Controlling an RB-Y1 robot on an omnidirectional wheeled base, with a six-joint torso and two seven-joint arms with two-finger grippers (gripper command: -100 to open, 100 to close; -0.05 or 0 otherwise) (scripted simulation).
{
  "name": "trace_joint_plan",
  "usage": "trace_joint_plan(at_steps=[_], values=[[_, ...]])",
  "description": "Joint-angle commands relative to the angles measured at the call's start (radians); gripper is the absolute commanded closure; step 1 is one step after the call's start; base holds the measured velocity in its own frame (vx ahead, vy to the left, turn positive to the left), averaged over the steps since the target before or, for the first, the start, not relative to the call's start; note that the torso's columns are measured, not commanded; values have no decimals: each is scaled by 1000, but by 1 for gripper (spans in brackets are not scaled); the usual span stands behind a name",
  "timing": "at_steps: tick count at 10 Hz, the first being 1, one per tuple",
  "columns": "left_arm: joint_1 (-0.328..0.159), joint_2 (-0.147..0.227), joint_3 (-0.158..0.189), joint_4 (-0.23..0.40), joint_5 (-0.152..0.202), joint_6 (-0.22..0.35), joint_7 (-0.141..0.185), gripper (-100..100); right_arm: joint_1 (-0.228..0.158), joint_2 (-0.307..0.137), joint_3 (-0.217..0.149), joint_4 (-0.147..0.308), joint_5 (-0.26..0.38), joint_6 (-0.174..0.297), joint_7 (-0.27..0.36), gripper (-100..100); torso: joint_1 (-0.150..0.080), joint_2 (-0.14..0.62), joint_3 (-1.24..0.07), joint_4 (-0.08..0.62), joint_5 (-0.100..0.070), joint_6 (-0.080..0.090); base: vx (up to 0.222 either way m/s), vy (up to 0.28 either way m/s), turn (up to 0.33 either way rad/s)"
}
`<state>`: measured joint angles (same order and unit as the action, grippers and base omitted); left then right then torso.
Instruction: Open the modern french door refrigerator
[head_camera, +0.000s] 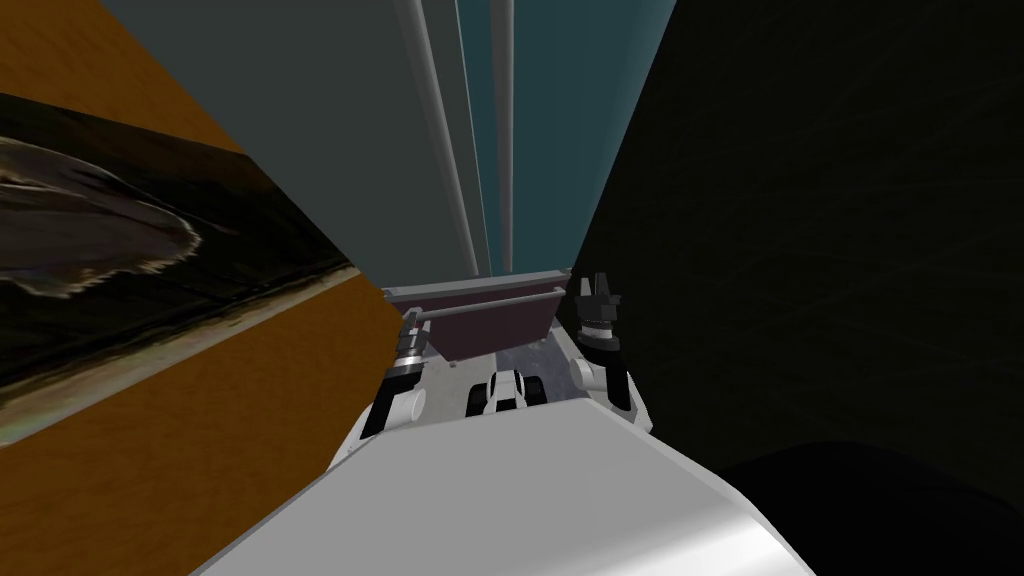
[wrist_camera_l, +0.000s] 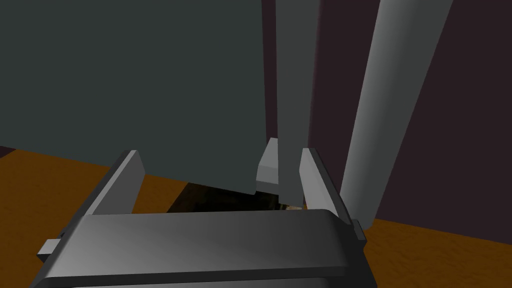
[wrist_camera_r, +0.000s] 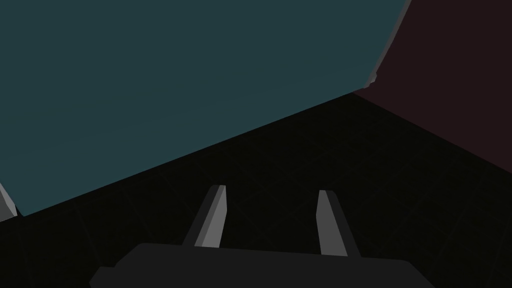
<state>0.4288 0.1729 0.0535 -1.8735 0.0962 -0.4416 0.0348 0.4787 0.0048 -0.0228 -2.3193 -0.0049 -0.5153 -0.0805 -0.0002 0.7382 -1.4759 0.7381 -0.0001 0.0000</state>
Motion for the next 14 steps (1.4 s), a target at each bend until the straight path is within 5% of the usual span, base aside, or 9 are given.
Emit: trace_joint_plan(at_steps=[1, 14], values=[[-26, -3, -3, 65, -3, -14, -1, -100, 0, 0, 0, 0, 0, 0, 0, 0, 0, 0, 0, 0, 0, 0, 36, 14, -13], [-143, -37, -15, 363, -14, -101, -2, -100, 0, 0, 0, 0, 0, 0, 0, 0, 0, 0, 0, 0, 0, 0, 33, 11, -10]])
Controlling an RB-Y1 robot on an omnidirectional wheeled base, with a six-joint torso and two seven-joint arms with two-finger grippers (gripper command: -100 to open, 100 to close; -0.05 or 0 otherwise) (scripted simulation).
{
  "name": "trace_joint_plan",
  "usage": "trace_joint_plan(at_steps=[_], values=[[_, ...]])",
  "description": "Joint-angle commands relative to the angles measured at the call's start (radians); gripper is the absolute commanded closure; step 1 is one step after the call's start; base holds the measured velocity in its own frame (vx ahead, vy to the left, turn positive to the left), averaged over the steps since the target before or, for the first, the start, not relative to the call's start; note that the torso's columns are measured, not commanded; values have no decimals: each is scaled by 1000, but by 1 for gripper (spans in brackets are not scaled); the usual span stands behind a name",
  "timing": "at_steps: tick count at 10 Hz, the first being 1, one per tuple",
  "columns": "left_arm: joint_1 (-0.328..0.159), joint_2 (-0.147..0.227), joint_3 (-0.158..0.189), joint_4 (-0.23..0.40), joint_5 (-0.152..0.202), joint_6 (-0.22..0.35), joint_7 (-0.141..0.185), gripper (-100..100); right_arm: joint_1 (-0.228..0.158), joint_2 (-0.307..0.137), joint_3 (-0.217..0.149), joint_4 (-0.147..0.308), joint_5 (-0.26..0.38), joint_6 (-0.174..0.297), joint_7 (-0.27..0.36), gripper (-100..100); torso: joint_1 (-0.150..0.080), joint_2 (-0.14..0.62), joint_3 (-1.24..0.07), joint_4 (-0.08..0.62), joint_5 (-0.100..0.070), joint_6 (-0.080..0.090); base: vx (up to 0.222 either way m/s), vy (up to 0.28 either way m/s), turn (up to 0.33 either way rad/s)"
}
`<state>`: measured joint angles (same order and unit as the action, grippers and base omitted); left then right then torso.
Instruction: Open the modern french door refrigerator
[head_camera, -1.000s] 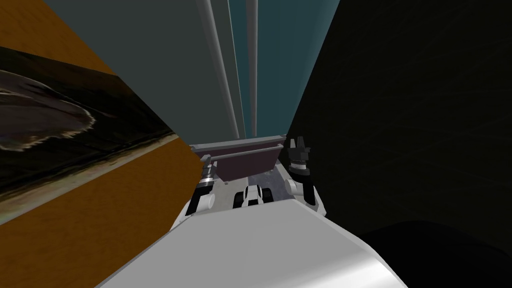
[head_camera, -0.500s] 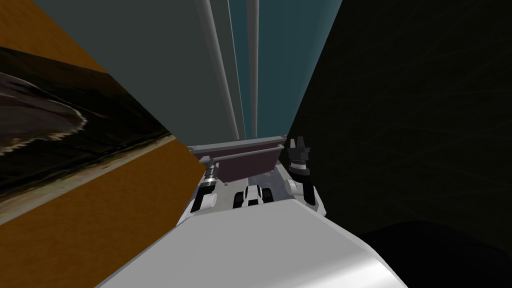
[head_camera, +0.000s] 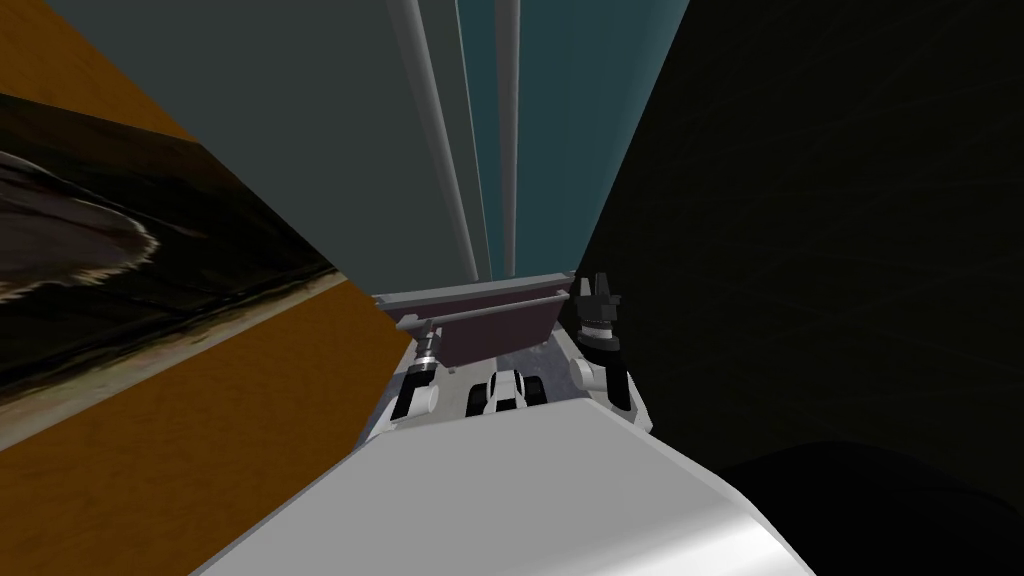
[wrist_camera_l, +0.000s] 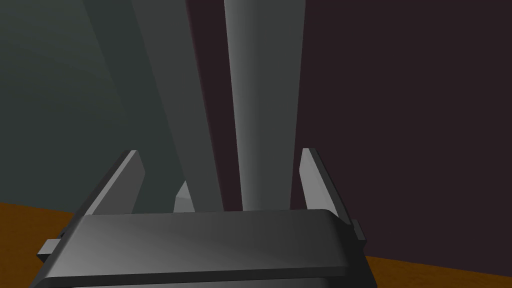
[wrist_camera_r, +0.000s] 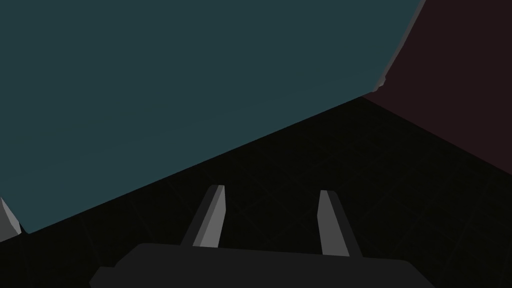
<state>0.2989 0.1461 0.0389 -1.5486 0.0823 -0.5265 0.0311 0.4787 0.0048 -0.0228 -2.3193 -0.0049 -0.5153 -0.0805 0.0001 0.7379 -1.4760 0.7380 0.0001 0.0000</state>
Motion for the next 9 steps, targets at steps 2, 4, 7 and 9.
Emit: trace_joint_plan(at_steps=[2, 4, 7, 9], values=[[-28, -37, -2, 76, -2, -28, 2, -100, 0, 0, 0, 0, 0, 0, 0, 0, 0, 0, 0, 0, 0, 0, 32, 12, -9], [-41, -77, -3, 107, -3, -38, 2, -100, 0, 0, 0, 0, 0, 0, 0, 0, 0, 0, 0, 0, 0, 0, 27, 6, -9], [-52, -151, -5, 135, -4, -48, 2, -100, 0, 0, 0, 0, 0, 0, 0, 0, 0, 1, 0, 0, 0, 0, 17, 5, -5], [-49, -155, -6, 131, -4, -46, 2, -100, 0, 0, 0, 0, 0, 0, 0, 0, 0, 0, 0, 0, 0, 0, 4, 1, -1]])
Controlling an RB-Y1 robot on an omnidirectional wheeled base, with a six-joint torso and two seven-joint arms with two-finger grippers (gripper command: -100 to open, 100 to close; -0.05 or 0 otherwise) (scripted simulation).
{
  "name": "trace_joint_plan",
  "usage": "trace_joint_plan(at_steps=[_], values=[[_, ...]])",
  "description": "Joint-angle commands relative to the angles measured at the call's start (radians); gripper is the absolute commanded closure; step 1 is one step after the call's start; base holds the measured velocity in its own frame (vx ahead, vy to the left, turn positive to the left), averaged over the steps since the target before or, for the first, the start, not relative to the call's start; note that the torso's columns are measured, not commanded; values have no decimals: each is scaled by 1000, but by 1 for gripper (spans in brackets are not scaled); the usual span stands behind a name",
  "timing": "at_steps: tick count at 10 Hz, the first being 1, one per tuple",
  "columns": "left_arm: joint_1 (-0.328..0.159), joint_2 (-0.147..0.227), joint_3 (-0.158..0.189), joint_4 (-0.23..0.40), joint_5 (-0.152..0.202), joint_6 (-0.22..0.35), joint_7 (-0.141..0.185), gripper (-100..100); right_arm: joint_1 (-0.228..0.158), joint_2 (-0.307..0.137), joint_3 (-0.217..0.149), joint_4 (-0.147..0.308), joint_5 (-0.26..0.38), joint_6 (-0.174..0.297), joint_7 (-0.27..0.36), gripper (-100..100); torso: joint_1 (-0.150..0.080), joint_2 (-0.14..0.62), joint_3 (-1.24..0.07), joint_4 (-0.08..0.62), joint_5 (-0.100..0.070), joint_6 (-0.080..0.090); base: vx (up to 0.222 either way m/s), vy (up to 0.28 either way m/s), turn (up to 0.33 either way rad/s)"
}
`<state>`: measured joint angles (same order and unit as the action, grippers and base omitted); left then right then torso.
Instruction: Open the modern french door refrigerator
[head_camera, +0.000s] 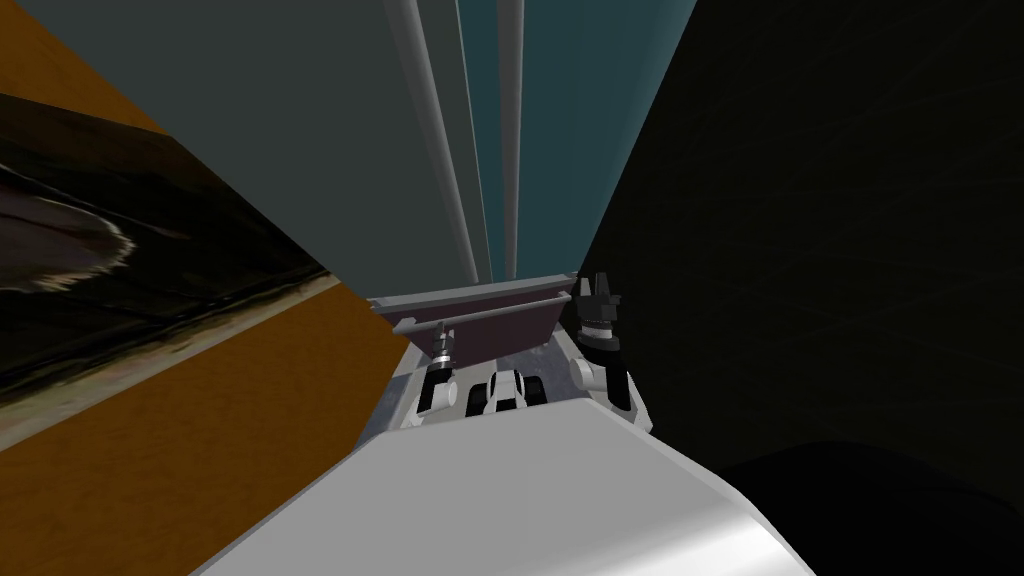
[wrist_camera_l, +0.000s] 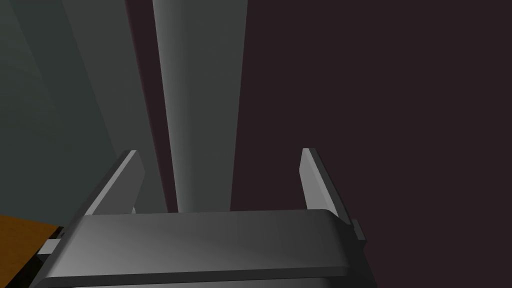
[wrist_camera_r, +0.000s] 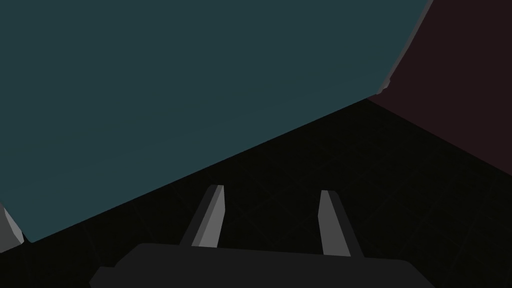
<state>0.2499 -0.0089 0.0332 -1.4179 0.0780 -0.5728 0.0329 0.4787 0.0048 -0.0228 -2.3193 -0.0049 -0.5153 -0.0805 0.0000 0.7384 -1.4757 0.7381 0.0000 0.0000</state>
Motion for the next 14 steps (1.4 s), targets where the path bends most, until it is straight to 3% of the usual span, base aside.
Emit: trace_joint_plan(at_steps=[1, 3, 4, 5, 6, 10, 11, 13, 14], values=[[-7, -2, 3, -21, 1, 28, -2, -100, 0, 0, 0, 0, 0, 0, 0, 0, 0, 0, 0, 0, 0, 0, 46, 3, 2], [-9, -3, 4, -25, 1, 31, -3, -100, 0, 0, 0, 0, 0, 0, 0, 0, 1, -3, -2, -1, 0, 0, 48, 15, 0], [-1, -2, 0, -3, 0, 4, 0, 100, 0, 0, 0, 0, 0, 0, 0, 0, 0, 0, 0, 0, 0, 0, -35, -1, 3], [-8, -1, 3, -21, 1, 20, -2, 100, 0, 0, 0, 0, 0, 0, 0, 0, 0, 3, 2, -2, 2, 0, -20, 4, 13], [-17, 30, 29, -19, 16, 23, 18, 100, 0, 0, 0, 0, 0, 0, 0, 0, 2, -3, -1, -5, 4, 1, -113, -73, -133], [-29, 90, 80, -4, 45, 50, 58, 100, 0, 0, 0, 0, 0, 0, 0, 0, 0, -4, -2, -4, 3, 1, -182, -106, -90], [-28, 83, 74, -12, 41, 41, 51, 100, 0, 0, 0, 0, 0, 0, 0, 0, 0, -6, -3, -3, 2, 3, -86, -47, 4], [-18, 133, 112, 19, 31, 26, 113, 100, 0, 0, 0, 0, 0, 0, 0, 0, 0, -8, -5, -3, 2, 2, -53, -84, -60], [-18, 133, 112, 19, 31, 26, 119, 100, 0, 0, 0, 0, 0, 0, 0, 0, -2, -7, -3, -5, 3, 2, -49, -89, -1]])
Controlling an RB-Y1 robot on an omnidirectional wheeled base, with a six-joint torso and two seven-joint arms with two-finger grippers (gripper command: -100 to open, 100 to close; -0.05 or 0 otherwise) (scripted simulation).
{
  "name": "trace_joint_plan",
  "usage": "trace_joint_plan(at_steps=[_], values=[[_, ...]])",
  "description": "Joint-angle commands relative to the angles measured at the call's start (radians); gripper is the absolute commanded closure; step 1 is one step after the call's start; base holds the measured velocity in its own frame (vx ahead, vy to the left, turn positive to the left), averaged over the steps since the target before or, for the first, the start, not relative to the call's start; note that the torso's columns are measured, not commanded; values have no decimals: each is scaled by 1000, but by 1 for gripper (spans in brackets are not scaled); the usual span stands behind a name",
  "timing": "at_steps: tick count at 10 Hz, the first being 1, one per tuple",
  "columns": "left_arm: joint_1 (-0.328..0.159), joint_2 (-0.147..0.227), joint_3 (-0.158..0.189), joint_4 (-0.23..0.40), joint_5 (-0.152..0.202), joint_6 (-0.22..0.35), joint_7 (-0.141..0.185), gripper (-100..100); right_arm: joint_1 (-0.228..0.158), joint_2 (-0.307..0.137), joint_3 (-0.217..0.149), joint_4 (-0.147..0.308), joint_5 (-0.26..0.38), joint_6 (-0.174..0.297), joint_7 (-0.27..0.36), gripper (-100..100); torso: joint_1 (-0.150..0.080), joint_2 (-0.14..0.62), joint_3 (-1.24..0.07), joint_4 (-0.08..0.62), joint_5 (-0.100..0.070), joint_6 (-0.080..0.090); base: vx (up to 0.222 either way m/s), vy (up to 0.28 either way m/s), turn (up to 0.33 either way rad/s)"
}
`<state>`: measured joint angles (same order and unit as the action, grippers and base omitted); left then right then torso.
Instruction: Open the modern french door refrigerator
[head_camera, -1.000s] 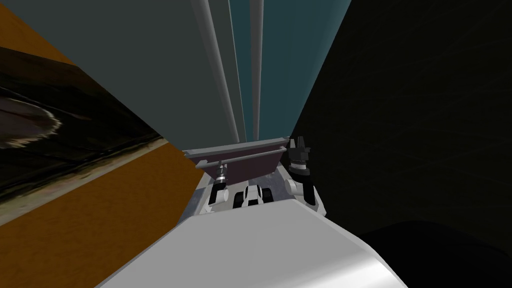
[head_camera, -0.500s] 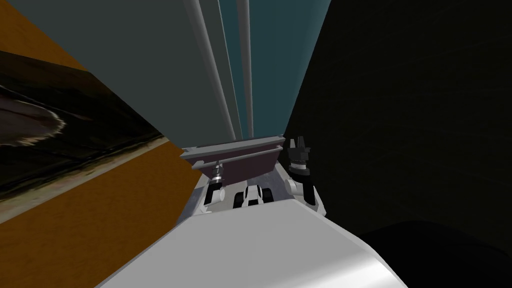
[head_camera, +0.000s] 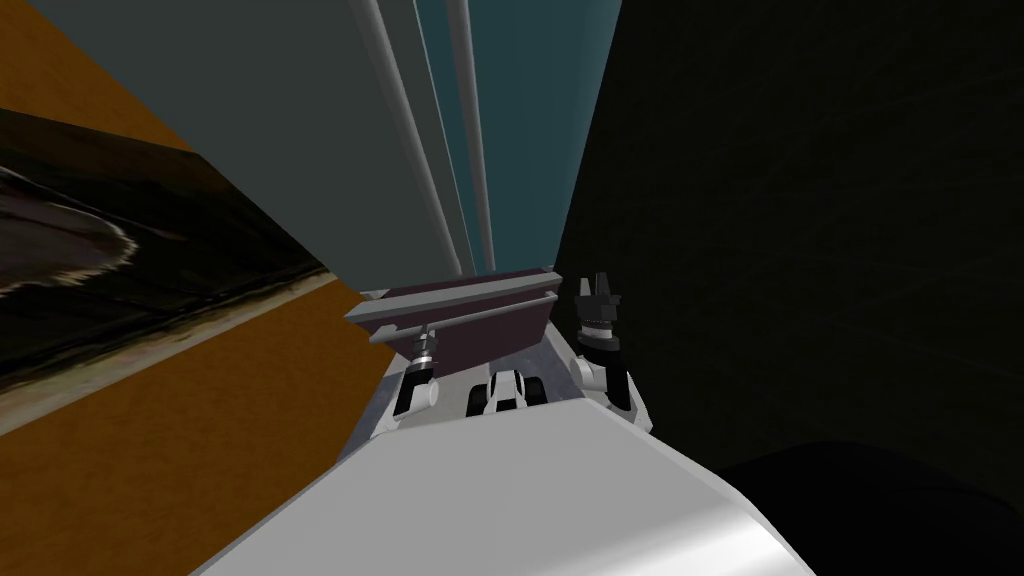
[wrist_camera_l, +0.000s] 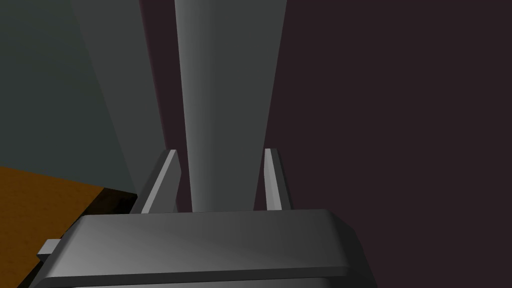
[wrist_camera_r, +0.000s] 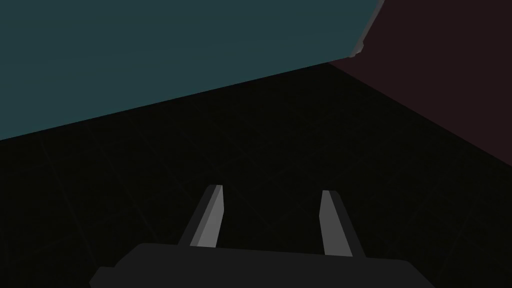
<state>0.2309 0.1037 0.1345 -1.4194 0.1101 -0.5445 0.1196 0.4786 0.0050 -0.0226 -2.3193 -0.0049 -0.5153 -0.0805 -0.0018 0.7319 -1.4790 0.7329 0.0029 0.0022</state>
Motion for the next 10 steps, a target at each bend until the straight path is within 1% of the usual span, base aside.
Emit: trace_joint_plan(at_steps=[1, 3, 4, 8, 9, 10], values=[[5, 44, 28, 36, -7, -12, 66, 100, 0, 0, 0, 0, 0, 0, 0, 0, 3, 0, 0, 0, 1, 1, -51, -95, -49], [13, 92, 62, 67, -19, -32, 128, 100, 0, 0, 0, 0, 0, 0, 0, 0, 6, 1, 1, 0, 2, -1, -76, -110, -78], [13, 92, 62, 67, -19, -32, 132, 100, 0, 0, 0, 0, 0, 0, 0, 0, 5, 3, 2, 0, 2, -1, -64, -100, 3], [29, 187, 130, 129, -42, -72, 257, 100, 0, 0, 0, 0, 0, 0, 0, 0, 5, 0, 0, 0, 2, 0, -65, -124, -66], [29, 187, 130, 129, -42, -72, 265, 100, 0, 0, 0, 0, 0, 0, 0, 0, 5, 2, 1, 0, 2, -1, -48, -97, -7], [34, 210, 147, 144, -47, -82, 298, 100, 0, 0, 0, 0, 0, 0, 0, 0, 6, 1, 1, 1, 2, 1, -49, -94, -41]])
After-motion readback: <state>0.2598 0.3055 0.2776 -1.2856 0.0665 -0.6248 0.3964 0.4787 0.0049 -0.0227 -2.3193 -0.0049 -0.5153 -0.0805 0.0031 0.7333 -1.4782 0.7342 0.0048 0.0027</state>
